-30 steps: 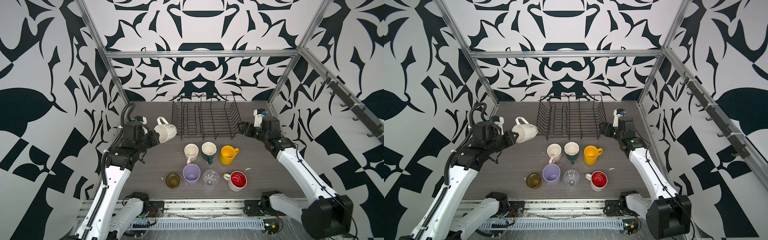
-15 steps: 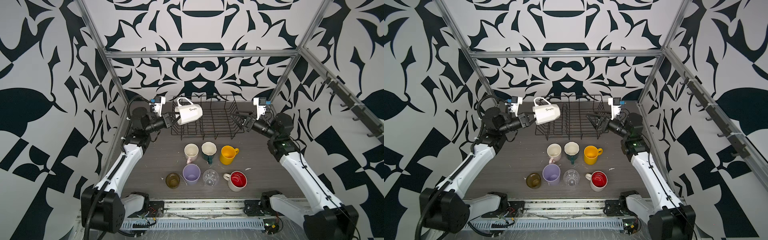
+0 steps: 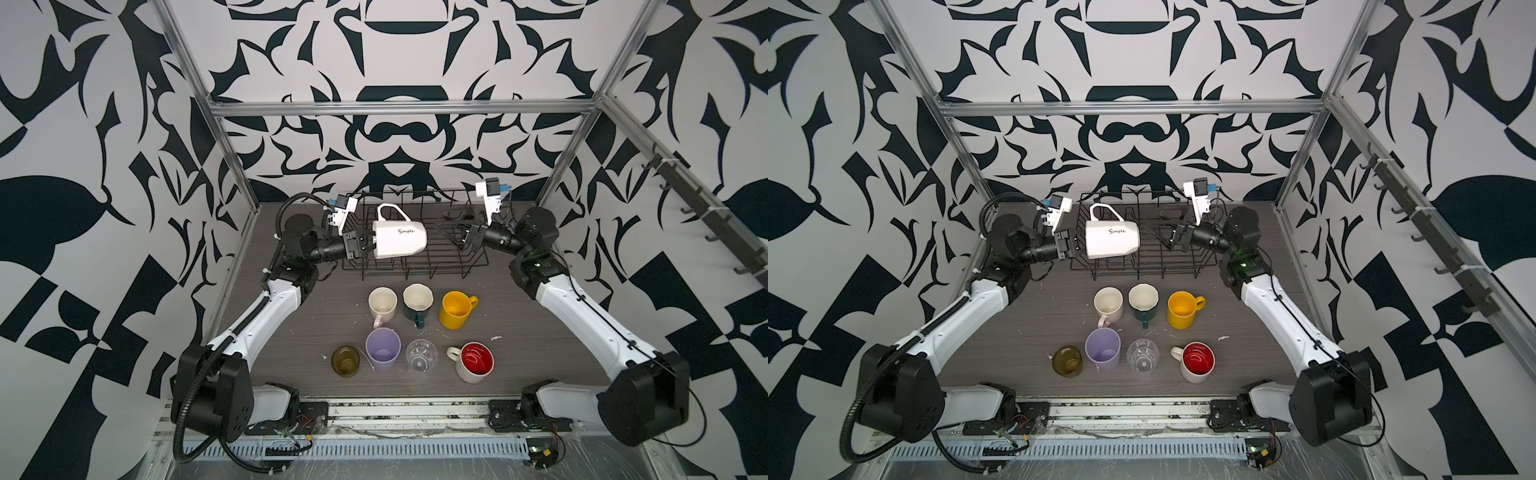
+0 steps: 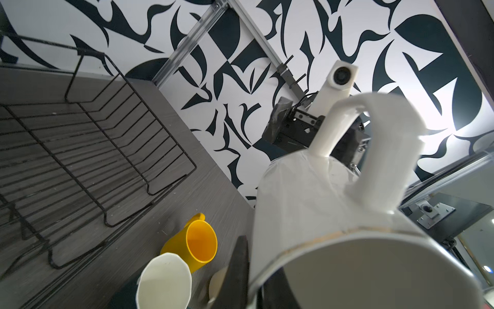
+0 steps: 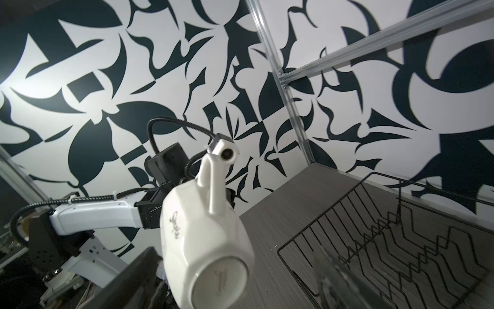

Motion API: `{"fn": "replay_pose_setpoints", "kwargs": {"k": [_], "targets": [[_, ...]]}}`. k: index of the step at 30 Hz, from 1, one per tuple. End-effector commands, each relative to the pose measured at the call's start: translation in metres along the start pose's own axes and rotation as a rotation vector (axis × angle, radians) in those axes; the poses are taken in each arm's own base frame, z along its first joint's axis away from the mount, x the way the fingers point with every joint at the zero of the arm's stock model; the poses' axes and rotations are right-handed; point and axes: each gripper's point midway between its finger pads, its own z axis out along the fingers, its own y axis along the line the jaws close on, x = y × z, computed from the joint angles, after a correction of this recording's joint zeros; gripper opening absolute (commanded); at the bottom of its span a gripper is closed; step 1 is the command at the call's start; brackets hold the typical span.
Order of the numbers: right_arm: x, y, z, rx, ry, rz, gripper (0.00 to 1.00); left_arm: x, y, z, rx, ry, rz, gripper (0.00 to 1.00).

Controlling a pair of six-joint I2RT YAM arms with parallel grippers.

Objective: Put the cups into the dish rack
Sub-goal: 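Lift the mug with the left gripper over the rack while right gripper approaches, then grasp the mug handle with the right gripper beside the left gripper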

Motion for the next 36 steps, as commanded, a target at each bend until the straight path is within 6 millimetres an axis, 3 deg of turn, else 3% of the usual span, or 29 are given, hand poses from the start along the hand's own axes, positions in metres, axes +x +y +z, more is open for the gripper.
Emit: {"fn": "replay_pose_setpoints", "kwargs": {"k": [1, 6, 16, 27, 36], "targets": [[-0.018, 0.034, 0.011, -0.097, -0.007, -0.149, 0.92, -0.018, -0.036, 0.002, 0.081, -0.021, 0.108, 0.00], [-0.006, 0.041, 0.023, -0.138, 0.027, -0.151, 0.92, -0.015, -0.038, 0.006, 0.092, -0.006, 0.100, 0.00], [0.010, 0.032, 0.033, -0.126, 0.055, -0.118, 0.91, -0.009, -0.047, 0.013, 0.132, 0.041, 0.100, 0.00], [0.029, 0.048, 0.045, -0.211, 0.106, -0.107, 0.91, -0.008, -0.054, 0.017, 0.160, 0.055, 0.097, 0.00], [0.038, 0.050, 0.053, -0.224, 0.124, -0.089, 0.89, -0.009, -0.060, 0.017, 0.180, 0.064, 0.092, 0.00]]}}
